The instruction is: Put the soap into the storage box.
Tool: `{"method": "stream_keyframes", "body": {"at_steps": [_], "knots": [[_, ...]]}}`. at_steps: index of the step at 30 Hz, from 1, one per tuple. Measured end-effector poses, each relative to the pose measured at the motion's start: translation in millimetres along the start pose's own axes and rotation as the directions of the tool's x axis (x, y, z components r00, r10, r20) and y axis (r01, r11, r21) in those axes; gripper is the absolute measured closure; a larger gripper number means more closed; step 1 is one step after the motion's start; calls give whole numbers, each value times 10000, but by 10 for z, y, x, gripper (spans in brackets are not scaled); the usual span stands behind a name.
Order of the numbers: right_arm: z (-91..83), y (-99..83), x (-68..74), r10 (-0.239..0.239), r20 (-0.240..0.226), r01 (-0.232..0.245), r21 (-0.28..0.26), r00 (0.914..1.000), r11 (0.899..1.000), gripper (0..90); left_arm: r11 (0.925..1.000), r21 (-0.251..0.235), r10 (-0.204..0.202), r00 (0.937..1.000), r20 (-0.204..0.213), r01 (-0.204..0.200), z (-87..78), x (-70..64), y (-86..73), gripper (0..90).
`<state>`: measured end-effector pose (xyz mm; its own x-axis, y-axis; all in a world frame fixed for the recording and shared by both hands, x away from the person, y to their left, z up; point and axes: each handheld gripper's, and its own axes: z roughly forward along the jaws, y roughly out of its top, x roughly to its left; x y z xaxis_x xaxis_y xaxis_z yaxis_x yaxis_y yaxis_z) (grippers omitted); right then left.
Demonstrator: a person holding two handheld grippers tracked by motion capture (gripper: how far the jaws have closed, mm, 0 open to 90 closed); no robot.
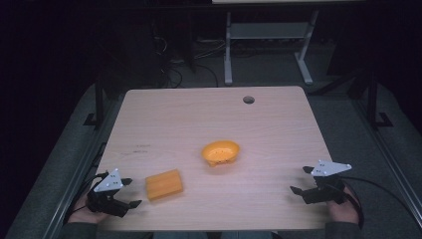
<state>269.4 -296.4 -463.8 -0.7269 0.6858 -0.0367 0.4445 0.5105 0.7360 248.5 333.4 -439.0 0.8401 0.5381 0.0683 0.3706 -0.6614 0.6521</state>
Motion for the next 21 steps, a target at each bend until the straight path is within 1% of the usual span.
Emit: {"method": "stream_keyframes", "body": {"at_steps": [5,7,12,18,21], "knots": [[1,-3,-1,-10,5,10,26,10000,10000,137,10000,5,-26,10000,34,26,3,-12,8,191],[-1,0,4,-14,-5,14,-10,10000,10000,137,10000,4,54,10000,13,-54,-6,-11,14,191],[-6,2,2,-35,11,35,7,10000,10000,137,10000,-17,36,10000,-1,-36,-8,-25,25,188],[-12,5,5,-19,2,19,-42,10000,10000,137,9998,-18,198,9998,34,-198,-8,-61,70,179],[-10,7,4,-53,-29,53,-65,10000,10000,137,9999,-23,158,9999,41,-158,-11,-69,82,181]]}}
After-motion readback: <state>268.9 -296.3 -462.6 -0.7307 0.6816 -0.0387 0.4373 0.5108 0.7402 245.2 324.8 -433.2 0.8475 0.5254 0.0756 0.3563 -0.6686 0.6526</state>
